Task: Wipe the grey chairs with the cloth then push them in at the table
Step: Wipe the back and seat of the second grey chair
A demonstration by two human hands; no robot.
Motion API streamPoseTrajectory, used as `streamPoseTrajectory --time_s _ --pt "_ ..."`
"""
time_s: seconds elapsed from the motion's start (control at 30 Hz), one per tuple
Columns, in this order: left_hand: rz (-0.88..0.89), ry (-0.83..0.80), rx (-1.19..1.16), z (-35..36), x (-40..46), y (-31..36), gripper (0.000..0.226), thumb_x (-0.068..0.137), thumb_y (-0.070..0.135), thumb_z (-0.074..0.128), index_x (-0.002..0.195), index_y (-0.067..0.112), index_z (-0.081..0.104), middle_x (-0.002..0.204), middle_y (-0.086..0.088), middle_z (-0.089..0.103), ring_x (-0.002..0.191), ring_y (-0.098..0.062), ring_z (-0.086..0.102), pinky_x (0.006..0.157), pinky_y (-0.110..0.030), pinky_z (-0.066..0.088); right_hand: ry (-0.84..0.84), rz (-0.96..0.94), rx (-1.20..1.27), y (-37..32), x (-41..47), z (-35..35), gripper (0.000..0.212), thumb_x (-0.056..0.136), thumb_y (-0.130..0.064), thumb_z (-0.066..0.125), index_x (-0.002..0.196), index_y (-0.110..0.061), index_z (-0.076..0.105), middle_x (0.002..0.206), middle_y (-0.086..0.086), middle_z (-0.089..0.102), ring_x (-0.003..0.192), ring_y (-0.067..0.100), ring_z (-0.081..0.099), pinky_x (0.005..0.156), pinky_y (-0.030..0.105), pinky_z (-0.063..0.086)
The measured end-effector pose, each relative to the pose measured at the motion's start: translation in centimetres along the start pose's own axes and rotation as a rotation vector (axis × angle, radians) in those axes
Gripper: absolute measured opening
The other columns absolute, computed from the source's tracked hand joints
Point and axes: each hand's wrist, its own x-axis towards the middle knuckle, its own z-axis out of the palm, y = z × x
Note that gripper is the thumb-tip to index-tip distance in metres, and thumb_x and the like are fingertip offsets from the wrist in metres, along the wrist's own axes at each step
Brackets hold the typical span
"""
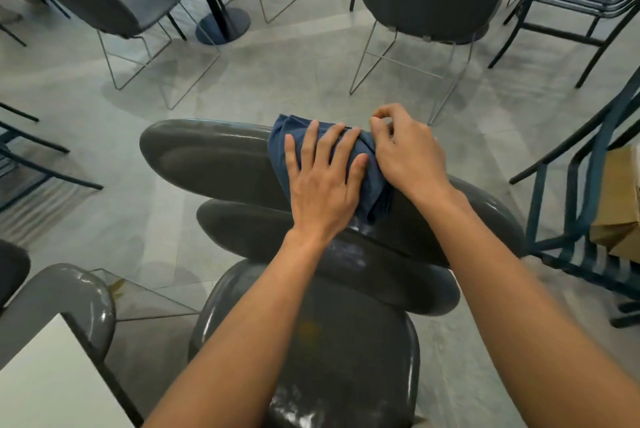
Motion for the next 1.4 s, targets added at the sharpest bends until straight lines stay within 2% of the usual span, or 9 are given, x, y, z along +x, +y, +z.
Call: streamPoseTrajectory --time_s 0.13,0.27,0.4,0.53,0.7,0.83,1.0,1.17,1.4 --pt "0.062 0.024 0.051 0.5 0.8 -2.3 0.048 0.111 0.047 0.027 0.137 0.024 0.061 0.146 -0.001 0.056 0.147 -0.030 0.038 0.125 -0.058 0.016 0.057 -0.005 -0.035 0.2 -1.2 0.1 0.030 0.107 -0.038 0.037 0.129 -0.029 0.054 0.125 0.000 0.068 0.110 0.032 0.062 0.084 0.041 0.045" --pt "0.046 0.054 0.086 0.7 1.5 -5.4 0.045 0.111 0.040 0.027 0.130 0.022 0.063 0.135 -0.002 0.061 0.142 -0.031 0.045 0.123 -0.058 0.020 0.074 0.002 -0.088 0.2 -1.1 0.5 0.031 0.108 -0.037 0.035 0.134 -0.029 0.052 0.124 0.000 0.068 0.108 0.032 0.063 0.082 0.041 0.043" --pt "-0.022 0.108 0.102 0.3 2.2 -9.6 0.043 0.111 0.037 0.027 0.126 0.018 0.063 0.132 -0.004 0.062 0.138 -0.031 0.046 0.123 -0.057 0.020 0.062 -0.037 -0.223 0.1 -1.4 0.9 0.031 0.109 -0.038 0.031 0.127 -0.029 0.054 0.098 0.002 0.070 0.091 0.030 0.065 0.073 0.038 0.042" --pt "-0.158 0.148 0.128 -0.5 2.6 -13.9 0.042 0.110 0.036 0.027 0.126 0.017 0.061 0.132 -0.007 0.061 0.138 -0.031 0.045 0.124 -0.055 0.018 0.100 -0.066 -0.364 -0.2 -1.3 1.6 0.034 0.109 -0.035 0.031 0.114 -0.022 0.062 0.077 -0.001 0.060 0.072 0.025 0.058 0.062 0.035 0.040" --pt "-0.285 0.200 0.076 -0.2 3.2 -12.7 0.035 0.109 0.030 0.034 0.120 0.016 0.064 0.129 -0.007 0.062 0.138 -0.029 0.044 0.125 -0.055 0.014 0.148 -0.093 -0.443 -0.8 -1.2 2.1 0.032 0.107 -0.030 0.035 0.100 -0.016 0.063 0.075 0.002 0.065 0.068 0.027 0.062 0.056 0.036 0.047" --pt "-0.193 0.201 0.026 0.6 2.8 -9.4 0.040 0.108 0.033 0.031 0.119 0.015 0.066 0.126 -0.007 0.063 0.136 -0.032 0.047 0.124 -0.058 0.017 0.196 -0.110 -0.460 -0.9 -1.2 2.4 0.035 0.108 -0.032 0.035 0.097 -0.016 0.064 0.075 0.003 0.067 0.066 0.027 0.062 0.054 0.033 0.035" --pt "0.052 0.183 -0.031 1.5 1.4 -3.7 0.045 0.109 0.034 0.029 0.123 0.015 0.068 0.126 -0.004 0.066 0.132 -0.032 0.051 0.122 -0.058 0.021 0.207 -0.118 -0.464 -1.0 -1.2 2.4 0.046 0.109 -0.039 0.030 0.098 -0.016 0.067 0.085 0.005 0.070 0.075 0.028 0.064 0.059 0.033 0.034" --pt "0.123 0.215 0.031 1.3 2.0 -7.3 0.043 0.109 0.032 0.030 0.124 0.019 0.068 0.124 0.000 0.067 0.126 -0.030 0.056 0.119 -0.054 0.029 0.223 -0.135 -0.431 -0.8 -1.3 2.5 0.050 0.109 -0.039 0.030 0.088 -0.017 0.069 0.081 0.003 0.069 0.071 0.025 0.062 0.057 0.034 0.042" --pt "0.014 0.255 0.091 0.5 2.9 -12.8 0.040 0.109 0.031 0.031 0.120 0.019 0.067 0.121 -0.001 0.067 0.124 -0.029 0.055 0.120 -0.050 0.028 0.250 -0.129 -0.437 -0.8 -1.1 2.8 0.048 0.108 -0.040 0.032 0.084 -0.018 0.067 0.075 0.001 0.066 0.066 0.022 0.059 0.055 0.036 0.048"
